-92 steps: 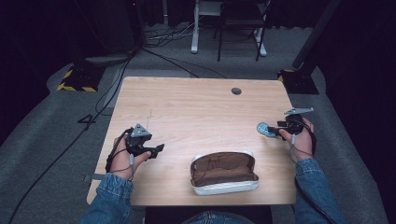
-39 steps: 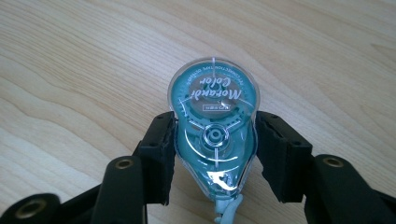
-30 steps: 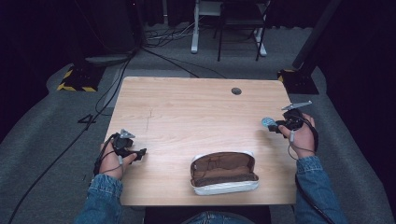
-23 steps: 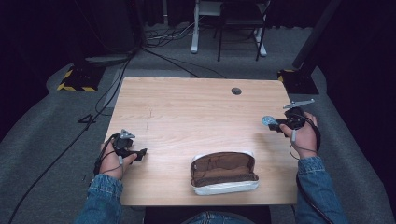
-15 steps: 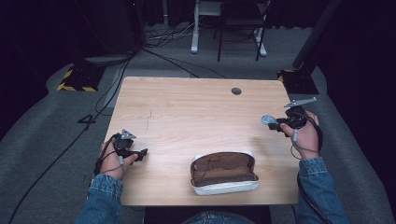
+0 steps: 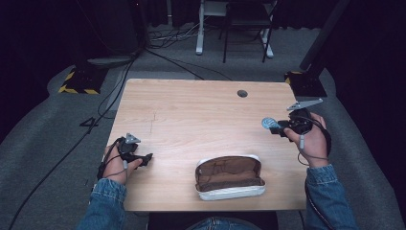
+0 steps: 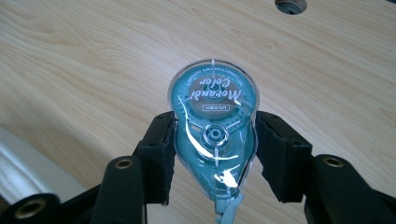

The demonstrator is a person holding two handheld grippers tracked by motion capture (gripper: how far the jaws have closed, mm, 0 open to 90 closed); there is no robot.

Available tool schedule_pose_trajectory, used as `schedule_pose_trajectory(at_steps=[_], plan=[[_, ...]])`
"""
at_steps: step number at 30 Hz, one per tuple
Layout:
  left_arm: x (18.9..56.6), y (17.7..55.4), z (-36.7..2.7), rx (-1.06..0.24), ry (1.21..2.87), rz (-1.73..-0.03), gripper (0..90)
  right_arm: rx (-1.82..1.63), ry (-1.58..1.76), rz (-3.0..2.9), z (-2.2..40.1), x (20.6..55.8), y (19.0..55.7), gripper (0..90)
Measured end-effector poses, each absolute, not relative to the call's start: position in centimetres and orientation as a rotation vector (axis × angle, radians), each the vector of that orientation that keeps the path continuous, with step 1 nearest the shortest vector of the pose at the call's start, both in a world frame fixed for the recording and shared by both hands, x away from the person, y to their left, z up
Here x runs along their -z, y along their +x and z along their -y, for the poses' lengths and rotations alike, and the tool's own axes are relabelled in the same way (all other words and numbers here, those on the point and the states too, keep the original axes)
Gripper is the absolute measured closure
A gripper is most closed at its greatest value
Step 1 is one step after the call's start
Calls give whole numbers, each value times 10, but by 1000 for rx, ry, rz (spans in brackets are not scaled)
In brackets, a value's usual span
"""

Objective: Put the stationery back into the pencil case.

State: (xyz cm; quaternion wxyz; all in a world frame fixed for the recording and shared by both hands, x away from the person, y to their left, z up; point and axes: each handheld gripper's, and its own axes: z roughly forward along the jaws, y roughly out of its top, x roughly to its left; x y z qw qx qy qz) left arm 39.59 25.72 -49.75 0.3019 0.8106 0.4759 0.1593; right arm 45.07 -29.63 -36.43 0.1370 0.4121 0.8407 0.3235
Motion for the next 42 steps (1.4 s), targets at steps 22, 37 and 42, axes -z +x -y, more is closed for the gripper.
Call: schedule_pose_trajectory(at_steps=[22, 37, 42], plan=[[499, 396, -256, -425, 2144, -1248, 162, -986, 1114, -2532, 268, 350, 429, 497], [499, 396, -257, -425, 2146, -1240, 159, -957, 953, -2613, 242, 341, 410, 497], [500, 396, -257, -426, 2143, -1238, 159, -945, 907, -2635, 234, 339, 405, 496]])
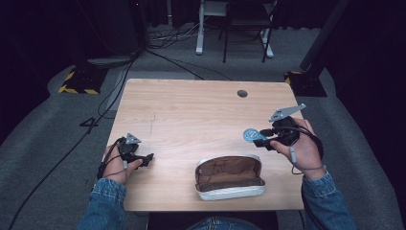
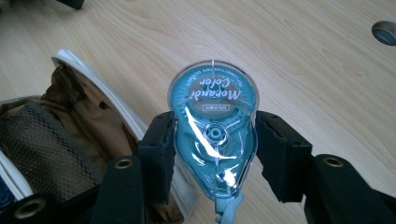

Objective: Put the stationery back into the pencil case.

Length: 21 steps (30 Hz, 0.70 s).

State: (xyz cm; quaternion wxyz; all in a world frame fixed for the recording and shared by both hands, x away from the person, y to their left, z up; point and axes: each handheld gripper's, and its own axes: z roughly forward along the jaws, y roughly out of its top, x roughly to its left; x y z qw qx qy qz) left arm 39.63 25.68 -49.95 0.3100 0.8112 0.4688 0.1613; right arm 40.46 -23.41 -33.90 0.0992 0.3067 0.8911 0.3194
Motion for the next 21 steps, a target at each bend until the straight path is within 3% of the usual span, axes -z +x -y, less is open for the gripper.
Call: schedule_pose_trajectory(at_steps=[21], plan=[[500, 396, -257, -432, 2143, -1226, 154, -872, 687, -2784, 199, 335, 377, 496]])
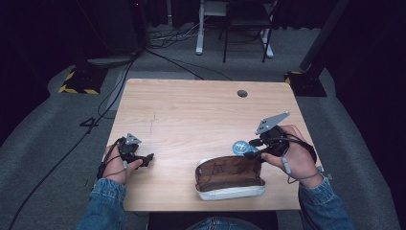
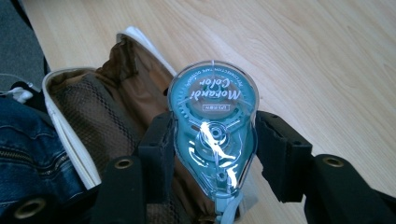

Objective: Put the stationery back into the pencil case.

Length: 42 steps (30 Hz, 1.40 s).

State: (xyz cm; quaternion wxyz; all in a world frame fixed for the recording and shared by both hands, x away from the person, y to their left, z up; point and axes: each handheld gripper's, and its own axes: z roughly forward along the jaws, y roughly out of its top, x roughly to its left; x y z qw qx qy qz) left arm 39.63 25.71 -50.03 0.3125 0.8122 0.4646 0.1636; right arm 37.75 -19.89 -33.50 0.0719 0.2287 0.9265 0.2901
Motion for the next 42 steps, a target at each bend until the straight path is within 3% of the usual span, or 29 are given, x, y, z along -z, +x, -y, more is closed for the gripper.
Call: schedule_pose_trajectory(at_steps=[42], plan=[[501, 396, -256, -436, 2140, -1215, 153, -714, 515, -3075, 148, 369, 361, 496]])
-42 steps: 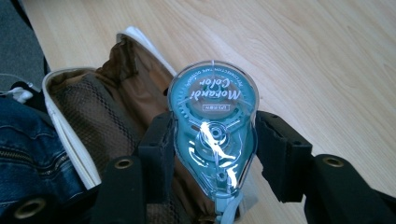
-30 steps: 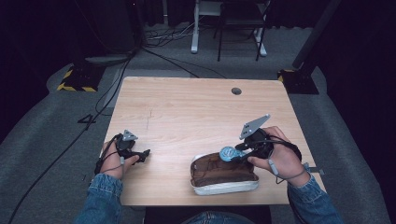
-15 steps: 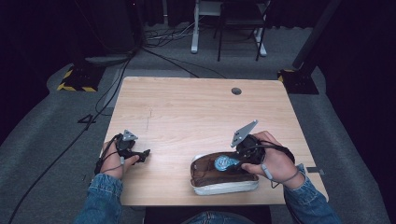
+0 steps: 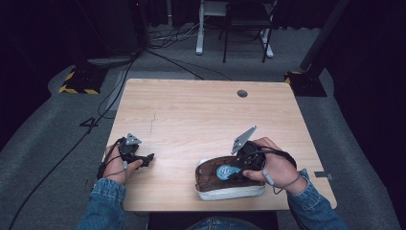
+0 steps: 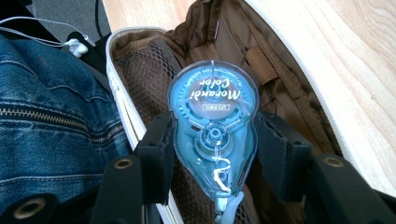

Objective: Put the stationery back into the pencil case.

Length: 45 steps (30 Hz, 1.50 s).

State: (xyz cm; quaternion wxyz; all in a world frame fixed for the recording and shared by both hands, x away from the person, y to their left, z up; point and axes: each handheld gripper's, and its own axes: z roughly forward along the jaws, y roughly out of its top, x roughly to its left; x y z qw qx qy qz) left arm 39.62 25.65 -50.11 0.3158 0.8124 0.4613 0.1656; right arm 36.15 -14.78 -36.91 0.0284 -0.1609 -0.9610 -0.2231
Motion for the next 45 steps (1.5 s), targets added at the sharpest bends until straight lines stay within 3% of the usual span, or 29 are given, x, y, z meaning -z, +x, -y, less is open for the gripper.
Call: schedule_pose_trajectory(at_steps=[23, 25, 45], plan=[[502, 396, -256, -435, 2133, -1212, 151, 643, -497, 2928, 135, 393, 369, 490], [502, 396, -256, -435, 2133, -1212, 151, 662, -481, 2912, 134, 399, 371, 396], [502, 396, -255, -431, 2129, -1212, 149, 840, -462, 2974, 145, 380, 369, 340]])
